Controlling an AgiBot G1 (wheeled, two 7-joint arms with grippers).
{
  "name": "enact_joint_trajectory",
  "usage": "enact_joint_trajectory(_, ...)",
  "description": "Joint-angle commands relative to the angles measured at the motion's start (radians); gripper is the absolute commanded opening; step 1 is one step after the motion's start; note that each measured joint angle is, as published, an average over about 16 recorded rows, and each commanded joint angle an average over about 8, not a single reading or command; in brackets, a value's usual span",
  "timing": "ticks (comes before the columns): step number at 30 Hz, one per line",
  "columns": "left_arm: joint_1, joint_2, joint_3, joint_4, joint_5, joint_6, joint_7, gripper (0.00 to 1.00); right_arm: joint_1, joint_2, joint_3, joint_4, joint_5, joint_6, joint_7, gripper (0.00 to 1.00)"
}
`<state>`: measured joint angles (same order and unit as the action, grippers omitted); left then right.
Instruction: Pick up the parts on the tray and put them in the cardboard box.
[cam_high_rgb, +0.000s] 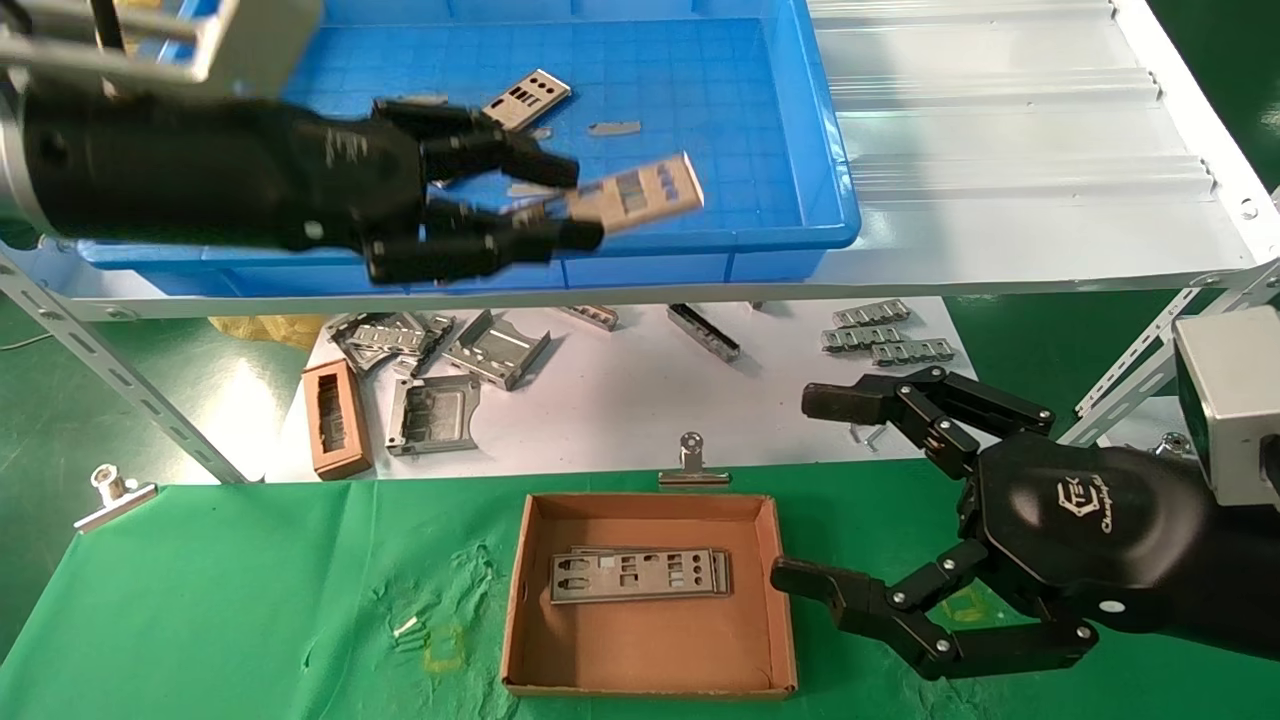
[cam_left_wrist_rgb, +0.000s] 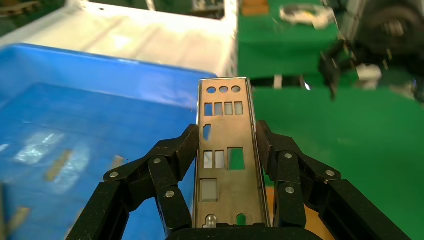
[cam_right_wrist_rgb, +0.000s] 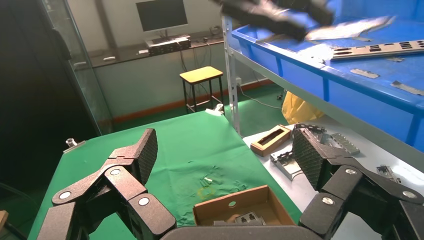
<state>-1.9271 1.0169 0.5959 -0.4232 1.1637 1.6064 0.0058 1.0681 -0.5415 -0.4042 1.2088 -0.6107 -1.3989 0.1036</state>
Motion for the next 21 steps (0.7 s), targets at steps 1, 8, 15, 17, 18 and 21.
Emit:
enact_joint_trajectory(1, 0.042, -0.017, 0.022, -0.08, -0.028, 0.007, 0.008, 0.0, 0.0, 0.0, 0.0, 0.0, 0.0, 0.0, 0.0, 1.0)
enact_joint_trajectory(8, 0.167, -0.177, 0.203, -0.448, -0.208, -0.012, -0.018, 0.0, 0.0, 0.0, 0.0, 0.0, 0.0, 0.0, 0.0, 1.0)
enact_joint_trajectory(15, 0.263, -0.138, 0.304, -0.435, -0.157, -0.109, 0.05, 0.0, 0.0, 0.0, 0.0, 0.0, 0.0, 0.0, 0.0, 1.0)
enact_joint_trajectory(17, 0.305, -0.099, 0.321, -0.416, -0.132, -0.16, 0.064, 0.0, 0.0, 0.0, 0.0, 0.0, 0.0, 0.0, 0.0, 1.0)
enact_joint_trajectory(18, 0.324, -0.081, 0.329, -0.409, -0.117, -0.19, 0.073, 0.0, 0.0, 0.0, 0.0, 0.0, 0.0, 0.0, 0.0, 1.0)
enact_joint_trajectory(21, 0.375, -0.032, 0.348, -0.397, -0.072, -0.282, 0.107, 0.0, 0.0, 0.0, 0.0, 0.0, 0.0, 0.0, 0.0, 1.0)
